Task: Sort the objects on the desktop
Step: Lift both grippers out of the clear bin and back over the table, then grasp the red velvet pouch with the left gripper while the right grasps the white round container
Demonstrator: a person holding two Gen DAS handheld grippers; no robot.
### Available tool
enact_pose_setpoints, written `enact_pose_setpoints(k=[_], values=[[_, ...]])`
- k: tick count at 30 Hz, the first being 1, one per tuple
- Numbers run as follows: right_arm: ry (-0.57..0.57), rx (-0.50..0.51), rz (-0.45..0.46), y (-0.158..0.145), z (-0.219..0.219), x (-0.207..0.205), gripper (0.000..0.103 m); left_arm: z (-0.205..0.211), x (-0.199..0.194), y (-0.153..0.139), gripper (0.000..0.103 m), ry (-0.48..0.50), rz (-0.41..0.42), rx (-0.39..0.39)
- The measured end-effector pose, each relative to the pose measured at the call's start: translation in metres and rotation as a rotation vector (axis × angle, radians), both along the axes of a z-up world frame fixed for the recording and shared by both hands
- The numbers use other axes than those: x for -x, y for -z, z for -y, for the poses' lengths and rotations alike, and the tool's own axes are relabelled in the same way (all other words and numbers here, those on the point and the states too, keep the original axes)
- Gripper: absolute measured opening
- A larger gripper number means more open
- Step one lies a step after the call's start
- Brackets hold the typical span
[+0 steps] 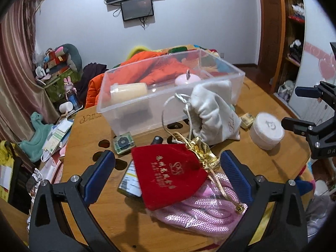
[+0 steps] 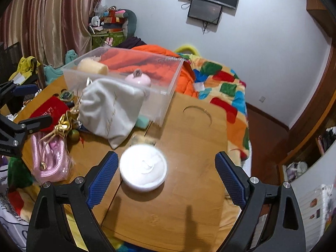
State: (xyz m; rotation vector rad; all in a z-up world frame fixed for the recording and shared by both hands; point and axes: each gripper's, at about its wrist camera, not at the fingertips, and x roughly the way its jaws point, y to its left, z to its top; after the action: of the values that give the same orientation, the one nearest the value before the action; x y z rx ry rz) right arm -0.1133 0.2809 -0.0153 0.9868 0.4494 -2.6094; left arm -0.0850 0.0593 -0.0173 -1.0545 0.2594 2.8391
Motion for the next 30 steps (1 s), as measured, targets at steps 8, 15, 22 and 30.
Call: enact_pose_setpoints(k=[8,15,22,30], values=[[-0.014,0.050,0.079,0.033,-0.002,0.010,0.092,-0.003,0.014,0.018,0.101,-0.021,0.054,0.005],[-0.054,0.096,0.156,0.052,0.005,0.020,0.093,-0.009,0.017,0.026,0.102,-0.049,0.057,0.013],[-0.079,0.096,0.142,0.060,0.013,0.020,0.091,-0.019,0.016,0.033,0.103,-0.048,0.010,0.090],[-0.079,0.144,0.164,0.061,0.008,0.026,0.062,-0.014,0.015,0.030,0.071,-0.070,-0.040,0.094]])
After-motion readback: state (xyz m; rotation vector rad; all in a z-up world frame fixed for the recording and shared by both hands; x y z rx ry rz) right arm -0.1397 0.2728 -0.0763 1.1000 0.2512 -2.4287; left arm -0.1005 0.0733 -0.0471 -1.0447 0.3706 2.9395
